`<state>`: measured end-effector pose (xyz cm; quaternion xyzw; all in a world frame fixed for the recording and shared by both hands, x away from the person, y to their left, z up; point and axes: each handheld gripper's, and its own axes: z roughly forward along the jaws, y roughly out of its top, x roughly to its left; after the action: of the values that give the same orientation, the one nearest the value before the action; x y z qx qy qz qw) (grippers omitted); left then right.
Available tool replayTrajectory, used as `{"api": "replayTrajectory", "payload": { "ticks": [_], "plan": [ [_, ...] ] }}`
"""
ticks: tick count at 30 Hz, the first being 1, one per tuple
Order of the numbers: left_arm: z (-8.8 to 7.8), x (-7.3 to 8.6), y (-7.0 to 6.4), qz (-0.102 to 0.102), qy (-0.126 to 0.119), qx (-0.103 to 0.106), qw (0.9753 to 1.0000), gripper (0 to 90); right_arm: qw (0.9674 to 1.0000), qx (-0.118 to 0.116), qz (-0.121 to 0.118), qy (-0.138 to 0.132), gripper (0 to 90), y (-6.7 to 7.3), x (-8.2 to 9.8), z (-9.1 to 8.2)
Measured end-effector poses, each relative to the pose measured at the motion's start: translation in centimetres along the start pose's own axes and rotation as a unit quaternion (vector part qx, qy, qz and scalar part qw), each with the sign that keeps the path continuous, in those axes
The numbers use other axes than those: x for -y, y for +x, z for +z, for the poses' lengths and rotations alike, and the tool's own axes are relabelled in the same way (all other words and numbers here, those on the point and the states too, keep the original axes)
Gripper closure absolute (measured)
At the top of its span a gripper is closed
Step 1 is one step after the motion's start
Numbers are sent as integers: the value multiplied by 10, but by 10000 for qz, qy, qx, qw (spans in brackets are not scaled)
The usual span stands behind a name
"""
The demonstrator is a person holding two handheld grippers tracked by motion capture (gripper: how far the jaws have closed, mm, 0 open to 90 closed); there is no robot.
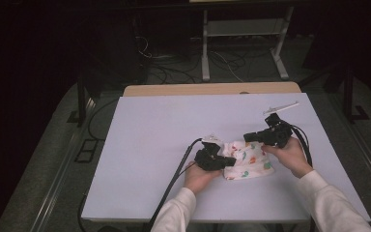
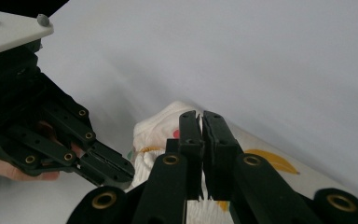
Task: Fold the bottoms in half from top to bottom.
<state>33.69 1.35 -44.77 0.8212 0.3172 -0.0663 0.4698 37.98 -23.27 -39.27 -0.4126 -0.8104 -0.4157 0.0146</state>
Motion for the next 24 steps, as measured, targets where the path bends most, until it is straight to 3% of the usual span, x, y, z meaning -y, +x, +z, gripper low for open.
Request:
{"api": "replayTrajectory", "payload": {
  "ticks": [24],
  "plan": [
    [1,0,0,-1,-27,30,10000,879,9990,130,186,385,881,-8,1,29]
  ]
}}
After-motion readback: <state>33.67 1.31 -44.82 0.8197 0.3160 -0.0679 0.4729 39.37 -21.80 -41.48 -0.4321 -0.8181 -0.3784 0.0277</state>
